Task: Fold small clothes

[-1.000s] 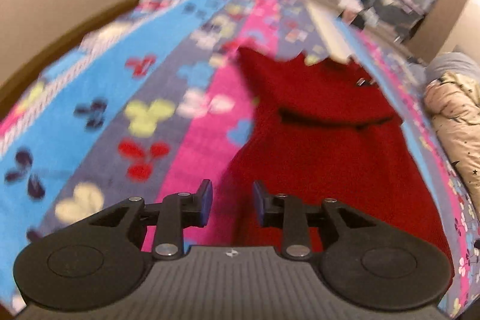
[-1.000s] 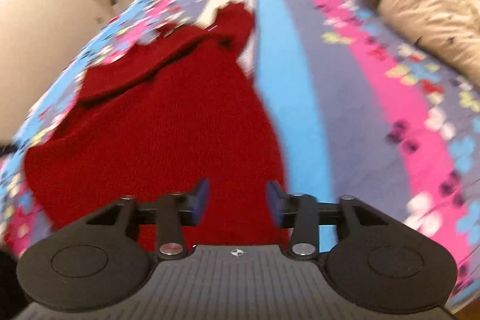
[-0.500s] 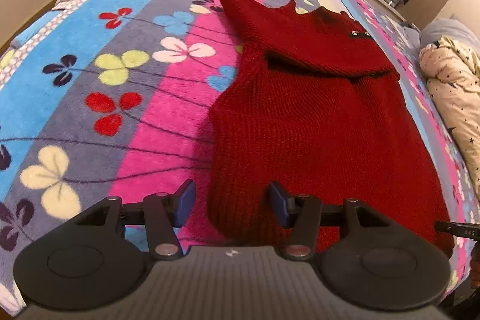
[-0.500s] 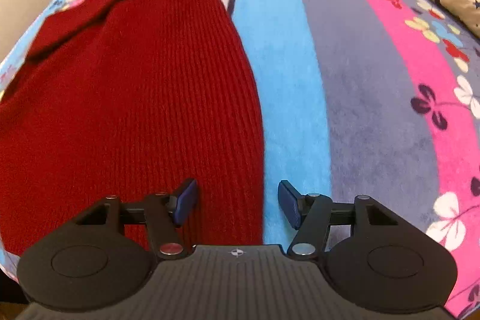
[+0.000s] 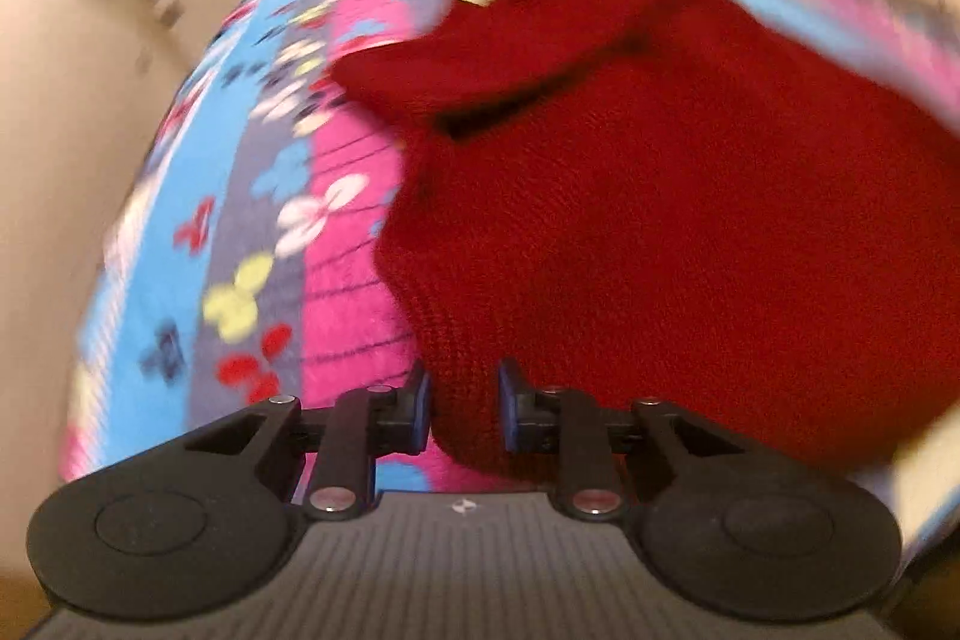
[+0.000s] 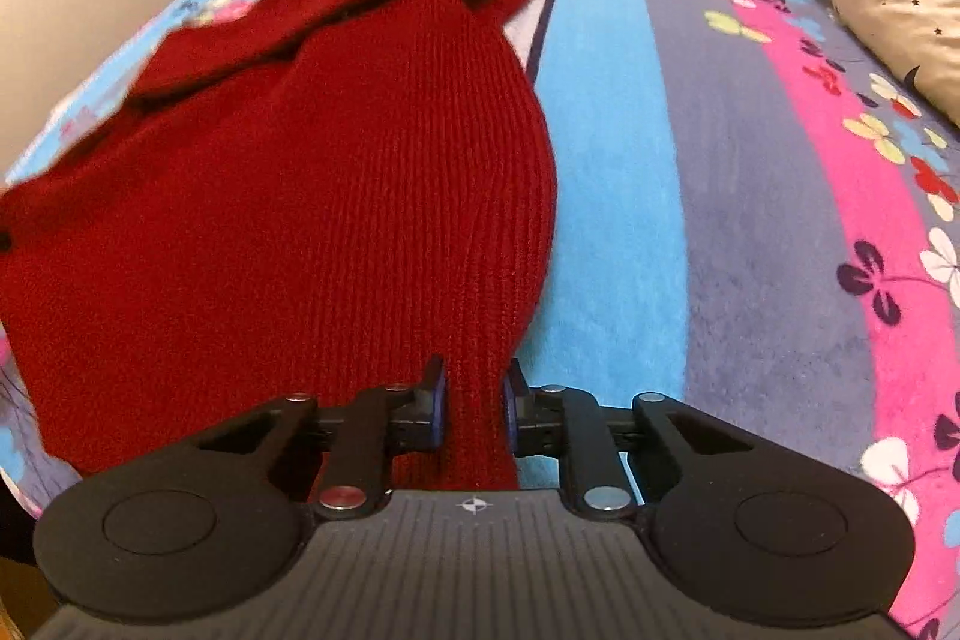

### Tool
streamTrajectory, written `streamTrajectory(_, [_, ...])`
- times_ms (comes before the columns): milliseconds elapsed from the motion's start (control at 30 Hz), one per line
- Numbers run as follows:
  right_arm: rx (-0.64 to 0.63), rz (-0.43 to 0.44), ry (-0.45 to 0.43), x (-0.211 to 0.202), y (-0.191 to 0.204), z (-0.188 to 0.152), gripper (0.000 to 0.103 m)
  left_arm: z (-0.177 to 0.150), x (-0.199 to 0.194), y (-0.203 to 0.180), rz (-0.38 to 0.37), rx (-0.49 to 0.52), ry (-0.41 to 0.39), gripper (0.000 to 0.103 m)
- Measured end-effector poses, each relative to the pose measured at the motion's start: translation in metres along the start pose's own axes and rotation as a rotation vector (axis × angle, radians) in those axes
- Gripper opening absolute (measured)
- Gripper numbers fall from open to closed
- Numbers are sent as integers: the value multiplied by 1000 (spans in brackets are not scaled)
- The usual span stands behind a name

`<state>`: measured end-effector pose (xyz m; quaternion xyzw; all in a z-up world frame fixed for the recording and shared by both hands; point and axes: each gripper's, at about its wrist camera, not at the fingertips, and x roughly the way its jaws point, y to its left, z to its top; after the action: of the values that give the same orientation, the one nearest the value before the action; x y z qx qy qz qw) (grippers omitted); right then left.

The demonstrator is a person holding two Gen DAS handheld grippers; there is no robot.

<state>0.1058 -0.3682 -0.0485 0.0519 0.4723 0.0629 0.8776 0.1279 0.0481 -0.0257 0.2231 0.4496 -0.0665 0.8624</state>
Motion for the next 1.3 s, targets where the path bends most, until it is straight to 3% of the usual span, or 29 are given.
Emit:
streamTrajectory(67, [25,12,-22,-3,-5,3,18,16,-4,-18,28,142,14,25])
streamTrajectory(133, [38,14,-34,-4,-6,5,18,38,-16,-27,5,174,-38,25])
streamTrajectory(233, [43,4,-35,0,-7,8,18,63,-41,-9,-232,-4,-235,26])
streamTrajectory(267, [45,0,-33,1,-7,8,18,66,-45,0,-310,-77,-279,34])
streamTrajectory(300, [47,-3,-31,2,-8,7,18,66,-44,6,-338,-117,-293,44])
streamTrajectory(333, [48,-6,-26,3,-8,7,18,63,-40,9,-340,-133,-286,45])
streamTrajectory(500, [8,-23,17,10,-6,2,18,21,-12,1,-389,6,-196,45])
streamTrajectory(567, [-12,-29,23,12,-4,1,19,0,0,4,-429,-17,-195,45])
streamTrajectory(633, [-17,-33,28,13,-4,0,19,-7,14,1,-394,-9,-120,44])
streamTrajectory(700, [-22,-40,34,14,-2,-1,19,-8,11,1,-370,21,-185,45])
streamTrajectory(900, [-74,-81,58,21,7,-2,20,-8,18,11,-298,-2,-153,45])
streamTrajectory(1100, [-91,-94,57,19,7,-6,21,-8,21,76,-216,-311,-100,45])
streamTrajectory(1200, [-97,-99,63,19,6,-8,22,-20,22,97,-238,-352,-45,46])
streamTrajectory(1300, [-105,-99,66,18,5,-10,23,-32,14,109,-258,-334,-64,49])
